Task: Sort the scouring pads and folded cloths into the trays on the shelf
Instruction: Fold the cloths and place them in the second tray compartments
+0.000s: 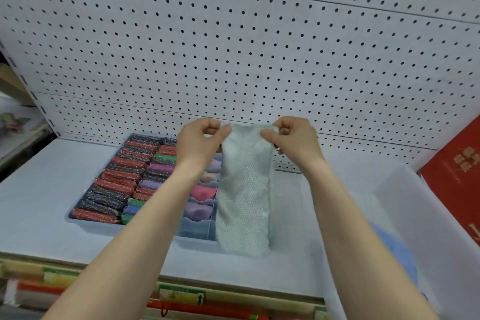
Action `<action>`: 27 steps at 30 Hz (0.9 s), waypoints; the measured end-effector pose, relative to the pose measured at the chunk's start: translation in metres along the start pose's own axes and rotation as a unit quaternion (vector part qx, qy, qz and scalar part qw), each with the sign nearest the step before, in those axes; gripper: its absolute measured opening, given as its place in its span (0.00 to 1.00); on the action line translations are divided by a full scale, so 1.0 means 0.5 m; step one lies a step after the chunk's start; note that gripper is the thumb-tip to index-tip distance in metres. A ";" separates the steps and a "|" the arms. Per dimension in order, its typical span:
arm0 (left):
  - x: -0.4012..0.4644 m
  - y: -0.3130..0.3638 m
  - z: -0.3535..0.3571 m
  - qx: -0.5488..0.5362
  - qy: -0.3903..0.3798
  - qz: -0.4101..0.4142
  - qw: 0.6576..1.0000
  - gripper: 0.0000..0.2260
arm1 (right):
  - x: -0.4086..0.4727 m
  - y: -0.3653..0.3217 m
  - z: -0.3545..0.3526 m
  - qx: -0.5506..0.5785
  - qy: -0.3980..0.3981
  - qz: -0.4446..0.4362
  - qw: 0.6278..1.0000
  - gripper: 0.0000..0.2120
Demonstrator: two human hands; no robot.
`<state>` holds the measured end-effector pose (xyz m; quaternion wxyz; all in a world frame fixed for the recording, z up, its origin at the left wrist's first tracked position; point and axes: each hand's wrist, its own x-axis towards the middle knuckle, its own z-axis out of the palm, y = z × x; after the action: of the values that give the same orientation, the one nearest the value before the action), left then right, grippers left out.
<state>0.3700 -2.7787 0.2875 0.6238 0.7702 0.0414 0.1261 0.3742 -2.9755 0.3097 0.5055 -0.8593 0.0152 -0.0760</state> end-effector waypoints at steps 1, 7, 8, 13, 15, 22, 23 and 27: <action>-0.007 -0.001 0.010 0.025 0.019 0.014 0.999 0.08 | -0.001 0.009 0.015 -0.009 0.016 -0.005 1.000 0.07; -0.048 0.017 0.047 0.001 0.036 0.068 0.997 0.03 | -0.029 -0.009 0.054 0.088 0.015 0.001 0.996 0.07; -0.054 0.021 0.049 -0.013 0.029 0.072 0.997 0.02 | -0.036 -0.016 0.056 0.121 0.006 0.003 0.993 0.06; -0.068 0.033 0.040 -0.097 -0.050 0.068 0.992 0.08 | -0.057 -0.040 0.043 0.192 -0.033 -0.023 0.981 0.13; -0.065 0.034 0.031 -0.080 -0.040 0.083 0.992 0.09 | -0.062 -0.047 0.032 0.206 -0.056 -0.028 0.977 0.13; -0.054 0.101 -0.018 -0.161 -0.104 0.063 0.980 0.06 | -0.058 0.012 -0.007 0.185 -0.196 -0.071 0.960 0.20; -0.053 0.114 -0.024 -0.178 -0.115 0.062 0.975 0.06 | -0.063 0.016 0.000 0.179 -0.234 -0.063 0.954 0.20; -0.041 0.143 -0.040 -0.239 -0.098 0.046 0.965 0.06 | -0.075 0.009 0.037 0.219 -0.208 -0.028 0.953 0.10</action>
<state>0.3386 -2.7798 0.3578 0.7841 0.6087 -0.0870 0.0846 0.3401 -2.9577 0.2929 0.6712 -0.7240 -0.1315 0.0890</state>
